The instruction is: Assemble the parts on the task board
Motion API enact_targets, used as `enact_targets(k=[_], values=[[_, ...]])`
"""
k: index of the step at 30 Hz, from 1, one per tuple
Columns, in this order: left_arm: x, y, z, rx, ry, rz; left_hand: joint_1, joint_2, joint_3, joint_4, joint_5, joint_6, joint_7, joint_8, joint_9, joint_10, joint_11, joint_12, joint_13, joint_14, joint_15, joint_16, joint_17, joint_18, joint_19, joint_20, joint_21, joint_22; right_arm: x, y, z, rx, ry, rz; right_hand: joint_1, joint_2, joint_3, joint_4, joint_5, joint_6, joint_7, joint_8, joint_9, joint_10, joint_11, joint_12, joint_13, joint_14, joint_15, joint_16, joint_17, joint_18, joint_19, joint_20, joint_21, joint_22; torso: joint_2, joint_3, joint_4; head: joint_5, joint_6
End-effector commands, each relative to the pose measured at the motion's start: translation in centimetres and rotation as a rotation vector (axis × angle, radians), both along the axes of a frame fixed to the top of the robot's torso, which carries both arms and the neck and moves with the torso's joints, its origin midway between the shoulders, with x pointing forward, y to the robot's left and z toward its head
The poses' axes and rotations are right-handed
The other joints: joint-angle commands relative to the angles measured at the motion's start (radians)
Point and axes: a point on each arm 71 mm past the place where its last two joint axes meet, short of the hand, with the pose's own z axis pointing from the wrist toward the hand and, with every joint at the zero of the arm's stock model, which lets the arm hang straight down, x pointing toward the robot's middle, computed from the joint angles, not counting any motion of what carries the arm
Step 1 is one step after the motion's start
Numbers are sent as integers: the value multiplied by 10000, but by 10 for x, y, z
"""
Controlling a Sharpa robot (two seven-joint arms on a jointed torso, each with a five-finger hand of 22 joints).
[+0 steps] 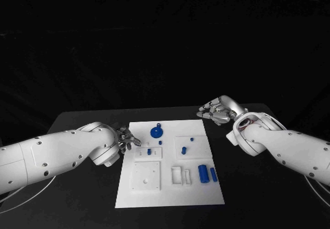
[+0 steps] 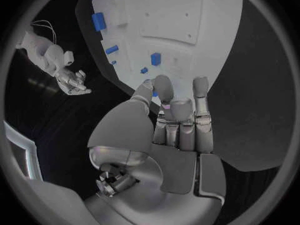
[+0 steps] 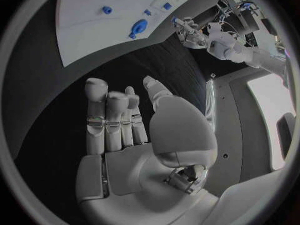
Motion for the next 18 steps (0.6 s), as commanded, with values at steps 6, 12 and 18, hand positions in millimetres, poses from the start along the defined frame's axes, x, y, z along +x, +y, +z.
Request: enact_targets(k=[6, 12, 18], values=[[-1, -2, -1, -310, -714, 525, -29, -75, 116, -11, 149, 1885, -996, 87, 893, 181, -377, 95, 47, 181, -180, 89, 92, -55, 47, -24, 31, 202, 0, 0, -1, -23, 9, 54, 3, -31, 18, -15, 53, -59, -8, -38, -3, -53, 4, -45, -2, -39, -19, -21, -5, 98, 72, 2, -25, 614, -85, 56, 38, 10, -109], [-2, -4, -6, -223, -412, 485, -66, -80, 164, -41, 198, 1899, -999, 87, 906, 179, -376, 115, 72, 177, -179, 102, 131, -50, 36, -17, 46, 202, 0, 0, -2, -21, 23, 44, 3, -31, 18, -15, 53, -59, -8, -38, -3, -53, 4, -45, -2, -39, -19, -21, -5, 98, 72, 2, -25, 614, -81, 64, 19, 20, -155], [-2, -7, -10, -115, -17, 385, -141, -83, 239, -128, 245, 1901, -997, 86, 924, 180, -370, 116, 110, 159, -171, 109, 173, -34, 5, 3, 71, 202, 0, 0, -2, -21, 32, 38, 3, -31, 18, -15, 53, -59, -8, -38, -3, -53, 4, -45, -2, -39, -19, -21, -5, 98, 72, 2, -25, 614, -64, 62, 26, 15, -171]])
